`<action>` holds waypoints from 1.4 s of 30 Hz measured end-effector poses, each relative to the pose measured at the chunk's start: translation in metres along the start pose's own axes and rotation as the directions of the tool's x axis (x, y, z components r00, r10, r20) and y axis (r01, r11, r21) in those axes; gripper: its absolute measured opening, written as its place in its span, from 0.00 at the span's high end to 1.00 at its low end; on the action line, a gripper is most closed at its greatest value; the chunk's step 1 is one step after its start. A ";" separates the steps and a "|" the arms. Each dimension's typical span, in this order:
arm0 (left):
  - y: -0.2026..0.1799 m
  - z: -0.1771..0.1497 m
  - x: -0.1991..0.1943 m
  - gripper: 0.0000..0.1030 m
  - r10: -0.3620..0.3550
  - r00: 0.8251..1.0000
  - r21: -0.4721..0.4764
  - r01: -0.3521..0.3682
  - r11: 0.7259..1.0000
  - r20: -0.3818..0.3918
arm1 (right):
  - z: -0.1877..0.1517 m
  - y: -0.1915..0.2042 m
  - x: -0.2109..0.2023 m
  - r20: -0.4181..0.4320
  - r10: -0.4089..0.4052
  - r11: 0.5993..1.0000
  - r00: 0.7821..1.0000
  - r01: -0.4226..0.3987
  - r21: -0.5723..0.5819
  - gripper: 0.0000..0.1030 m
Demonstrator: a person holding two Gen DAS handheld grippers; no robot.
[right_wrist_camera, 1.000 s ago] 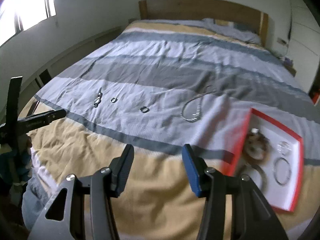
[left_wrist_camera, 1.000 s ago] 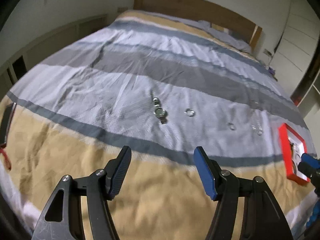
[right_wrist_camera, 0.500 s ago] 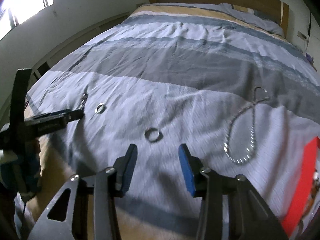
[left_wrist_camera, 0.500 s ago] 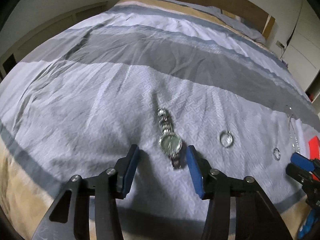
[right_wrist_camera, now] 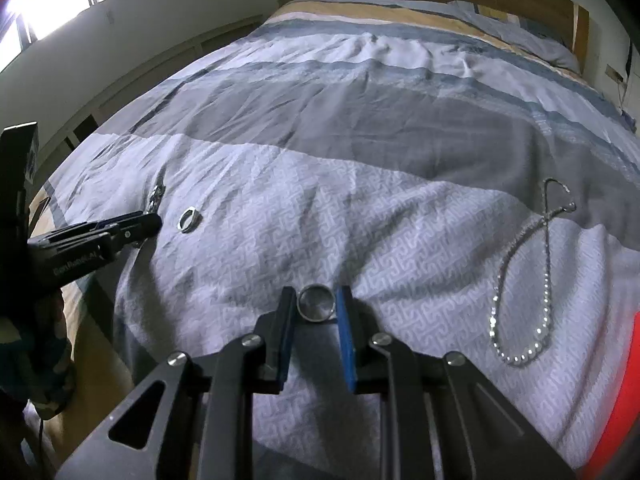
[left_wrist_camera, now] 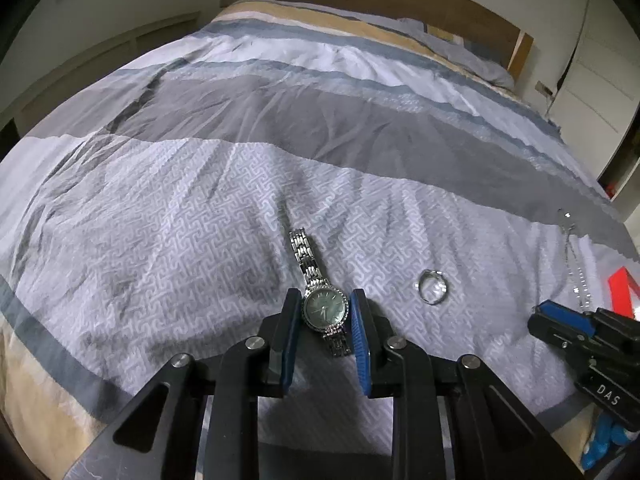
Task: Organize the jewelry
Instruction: 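Grasp the wristwatch with the left tool while the right tool grasps the silver ring, then carry the wristwatch and silver ring into the red box and release both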
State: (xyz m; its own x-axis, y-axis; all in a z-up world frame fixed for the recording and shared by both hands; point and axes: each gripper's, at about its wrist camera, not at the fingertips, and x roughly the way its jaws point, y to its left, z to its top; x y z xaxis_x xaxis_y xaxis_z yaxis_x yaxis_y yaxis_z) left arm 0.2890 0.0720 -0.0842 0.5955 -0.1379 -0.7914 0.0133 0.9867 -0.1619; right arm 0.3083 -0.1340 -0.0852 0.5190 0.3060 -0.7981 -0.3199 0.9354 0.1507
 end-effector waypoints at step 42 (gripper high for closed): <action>-0.341 -0.067 -0.122 0.77 -0.426 0.898 0.380 0.434 0.817 -0.110 | -0.172 -0.196 -0.260 0.051 -0.340 0.885 0.939 0.301 0.355 0.82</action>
State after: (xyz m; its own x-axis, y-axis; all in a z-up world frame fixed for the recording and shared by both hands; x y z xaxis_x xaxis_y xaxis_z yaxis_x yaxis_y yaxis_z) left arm 0.1583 -0.2537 0.0282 0.4412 -0.5532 -0.7066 0.5742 0.7791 -0.2515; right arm 0.0998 -0.4277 -0.0075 0.6366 -0.0213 -0.7709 0.1546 0.9829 0.1004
